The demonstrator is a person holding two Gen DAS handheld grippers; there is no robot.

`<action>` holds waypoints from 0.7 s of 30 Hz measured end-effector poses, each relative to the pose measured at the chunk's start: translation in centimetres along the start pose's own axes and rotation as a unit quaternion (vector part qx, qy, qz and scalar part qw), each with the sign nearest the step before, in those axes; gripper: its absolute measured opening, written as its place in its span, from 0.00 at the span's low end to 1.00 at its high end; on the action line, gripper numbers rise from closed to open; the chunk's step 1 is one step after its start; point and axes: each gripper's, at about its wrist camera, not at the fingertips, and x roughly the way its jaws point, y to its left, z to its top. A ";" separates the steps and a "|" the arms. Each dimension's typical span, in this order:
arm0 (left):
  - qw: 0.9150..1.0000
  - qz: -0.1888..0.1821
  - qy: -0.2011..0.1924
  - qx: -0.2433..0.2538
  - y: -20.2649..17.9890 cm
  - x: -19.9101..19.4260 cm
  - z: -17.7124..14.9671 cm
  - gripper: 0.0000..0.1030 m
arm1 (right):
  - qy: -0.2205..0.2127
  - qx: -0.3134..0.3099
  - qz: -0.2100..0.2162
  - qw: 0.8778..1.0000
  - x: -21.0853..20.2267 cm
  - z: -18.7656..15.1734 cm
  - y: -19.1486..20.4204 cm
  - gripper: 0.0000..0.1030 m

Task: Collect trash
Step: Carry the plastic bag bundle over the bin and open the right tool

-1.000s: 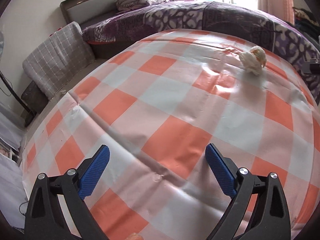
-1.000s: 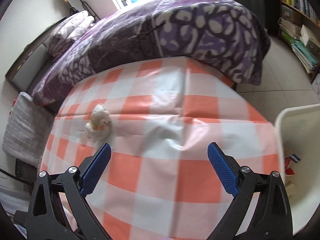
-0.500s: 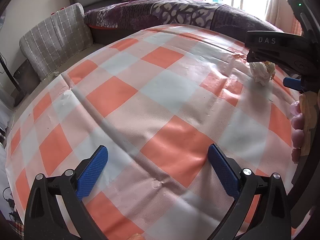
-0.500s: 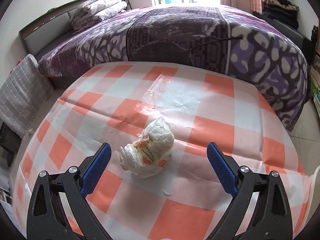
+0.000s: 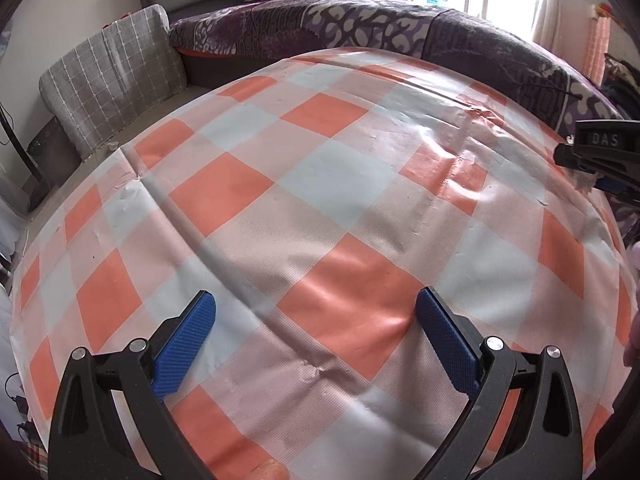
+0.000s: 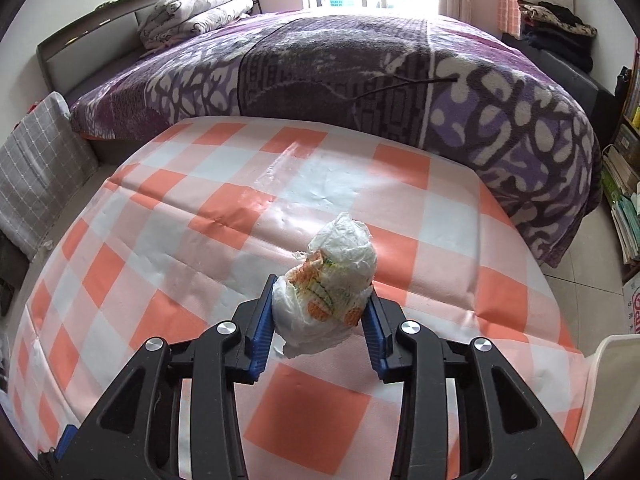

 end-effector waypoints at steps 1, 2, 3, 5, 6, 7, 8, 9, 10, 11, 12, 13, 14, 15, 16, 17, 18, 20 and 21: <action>1.000 -0.001 0.000 -0.002 0.0 0.0 0.0 0.95 | -0.002 0.000 -0.004 1.000 -0.4 -0.1 -0.2 0.36; 1.000 -0.001 0.001 -0.004 0.0 0.1 0.1 0.95 | -0.005 0.000 -0.009 1.000 -0.9 -0.3 -0.4 0.36; 1.000 -0.001 0.001 -0.006 0.1 0.1 0.1 0.95 | -0.008 -0.001 -0.015 1.000 -1.5 -0.4 -0.7 0.36; 1.000 0.000 0.001 -0.009 0.0 0.2 0.2 0.95 | -0.011 -0.002 -0.022 1.000 -2.6 -0.8 -1.3 0.36; 1.000 0.001 0.001 -0.011 0.0 0.3 0.3 0.95 | -0.012 -0.004 -0.027 1.000 -3.2 -1.0 -1.6 0.36; 1.000 0.002 0.001 -0.013 0.0 0.3 0.3 0.95 | -0.014 -0.006 -0.030 0.999 -3.7 -1.2 -1.8 0.36; 1.000 0.002 0.001 -0.014 0.0 0.3 0.4 0.95 | -0.015 -0.009 -0.035 0.999 -4.3 -1.5 -2.1 0.36; 1.000 0.003 0.001 -0.015 0.0 0.4 0.4 0.95 | -0.016 -0.012 -0.038 0.999 -4.7 -1.6 -2.3 0.36; 1.000 0.004 0.001 -0.015 0.0 0.4 0.5 0.95 | -0.016 -0.013 -0.041 0.999 -5.1 -1.8 -2.5 0.36; 1.000 0.002 0.001 -0.016 0.0 0.4 0.5 0.95 | -0.017 -0.016 -0.044 0.999 -5.7 -2.2 -2.9 0.36; 1.000 0.001 0.001 -0.017 0.0 0.4 0.5 0.95 | -0.017 -0.017 -0.047 0.999 -6.1 -2.4 -3.2 0.36; 1.000 0.001 0.002 -0.017 0.1 0.3 0.5 0.95 | -0.017 -0.016 -0.049 0.999 -6.6 -2.7 -3.5 0.36; 1.000 0.003 0.002 -0.017 0.1 0.3 0.4 0.95 | -0.017 -0.014 -0.051 0.998 -7.0 -2.9 -3.8 0.36; 1.000 0.004 0.003 -0.018 0.1 0.2 0.3 0.95 | -0.017 -0.011 -0.052 0.998 -7.4 -3.2 -4.2 0.36; 1.000 0.005 0.004 -0.018 0.1 0.2 0.2 0.95 | -0.017 -0.009 -0.054 0.998 -7.8 -3.4 -4.5 0.36; 1.000 0.007 0.005 -0.018 0.1 0.1 0.1 0.95 | -0.018 -0.008 -0.056 0.998 -8.3 -3.7 -5.0 0.36; 1.000 0.008 0.007 -0.019 0.1 0.0 0.1 0.95 | -0.019 -0.007 -0.057 0.998 -8.7 -4.0 -5.4 0.36; 1.000 0.009 0.010 -0.019 0.1 -0.1 -0.1 0.95 | -0.021 -0.006 -0.061 0.998 -9.4 -4.4 -6.1 0.36; 1.000 0.009 0.013 -0.020 0.1 -0.2 -0.2 0.95 | -0.022 -0.007 -0.063 0.998 -9.8 -4.7 -6.5 0.36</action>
